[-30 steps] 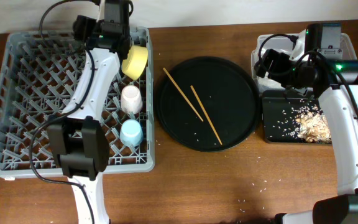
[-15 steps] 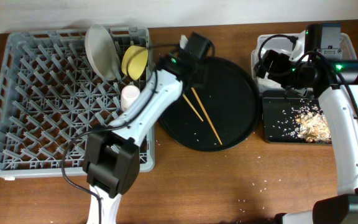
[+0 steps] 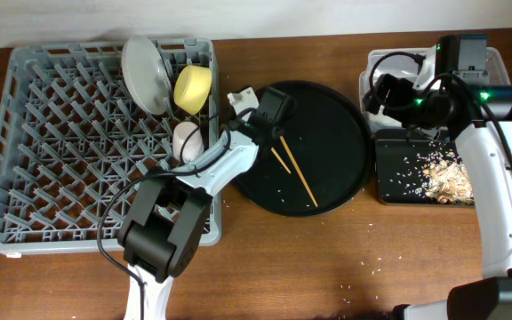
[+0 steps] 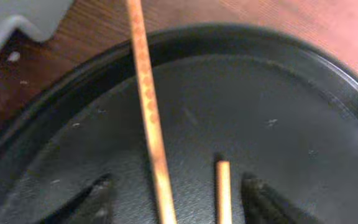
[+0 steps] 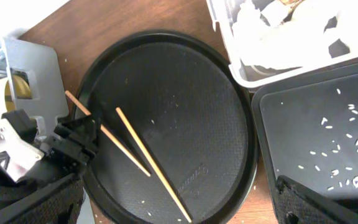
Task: Sort waste into correct bins and load items into the dishwasher rack
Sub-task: 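Grasp one wooden chopstick on the black tray with the left gripper, then carry the chopstick left and drop it into the rack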
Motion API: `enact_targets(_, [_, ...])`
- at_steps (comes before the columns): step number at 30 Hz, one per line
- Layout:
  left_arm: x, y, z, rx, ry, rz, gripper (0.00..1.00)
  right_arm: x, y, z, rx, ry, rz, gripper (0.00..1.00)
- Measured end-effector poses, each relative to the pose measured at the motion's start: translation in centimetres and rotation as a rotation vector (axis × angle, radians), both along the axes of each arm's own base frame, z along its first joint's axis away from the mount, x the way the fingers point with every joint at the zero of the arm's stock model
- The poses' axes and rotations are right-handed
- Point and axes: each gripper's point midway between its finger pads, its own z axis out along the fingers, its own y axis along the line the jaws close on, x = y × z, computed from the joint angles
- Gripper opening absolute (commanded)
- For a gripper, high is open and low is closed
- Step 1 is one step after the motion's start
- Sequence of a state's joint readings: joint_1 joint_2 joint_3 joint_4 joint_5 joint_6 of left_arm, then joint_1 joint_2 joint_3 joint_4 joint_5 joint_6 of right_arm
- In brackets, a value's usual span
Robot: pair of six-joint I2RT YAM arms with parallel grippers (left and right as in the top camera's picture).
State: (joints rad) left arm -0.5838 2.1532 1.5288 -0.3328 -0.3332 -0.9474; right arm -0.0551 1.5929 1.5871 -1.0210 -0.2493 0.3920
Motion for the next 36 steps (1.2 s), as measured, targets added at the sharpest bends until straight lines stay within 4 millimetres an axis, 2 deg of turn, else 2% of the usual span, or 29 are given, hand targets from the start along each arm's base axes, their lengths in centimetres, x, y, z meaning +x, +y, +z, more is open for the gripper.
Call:
enact_targets(7, [0.4, -0.2, 0.0, -0.029, -0.024, 0.016, 0.51, -0.3, 0.0, -0.2, -0.003, 0.013, 0.007, 0.99])
enact_targets(10, [0.3, -0.2, -0.8, -0.022, -0.012, 0.018, 0.51, -0.3, 0.0, -0.2, -0.004, 0.013, 0.009, 0.99])
enact_targets(11, [0.2, -0.1, -1.2, -0.018, -0.005, 0.018, 0.48, -0.3, 0.0, -0.2, -0.004, 0.013, 0.009, 0.98])
enact_targets(13, [0.1, -0.1, -2.0, -0.009, 0.008, 0.018, 0.32, -0.3, 0.0, -0.2, -0.005, 0.013, 0.009, 0.98])
enact_targets(19, [0.0, 0.4, -2.4, -0.006, 0.022, 0.031, 0.03, -0.3, 0.0, -0.2, -0.005, 0.013, 0.009, 0.99])
enact_targets(20, [0.0, 0.5, -2.4, -0.005, 0.025, 0.034, 0.01, -0.3, 0.0, -0.2, -0.005, 0.013, 0.009, 0.98])
enact_targets(27, [-0.1, 0.5, -2.4, -0.002, 0.028, 0.032, 0.01, -0.3, 0.0, -0.2, -0.005, 0.013, 0.009, 0.98])
enact_targets(31, [-0.5, 0.8, -2.2, 0.062, 0.059, -0.022, 0.01, -0.3, 0.0, -0.2, -0.005, 0.012, 0.009, 0.99])
enact_targets(33, [-0.2, 0.6, -1.2, 0.129, 0.05, -0.115, 0.01, -0.3, 0.0, -0.2, -0.005, 0.012, 0.009, 0.99])
enact_targets(36, [-0.5, 0.9, 1.5, 0.228, 0.06, -0.236, 0.01, -0.3, 0.0, -0.2, -0.005, 0.011, 0.009, 0.98])
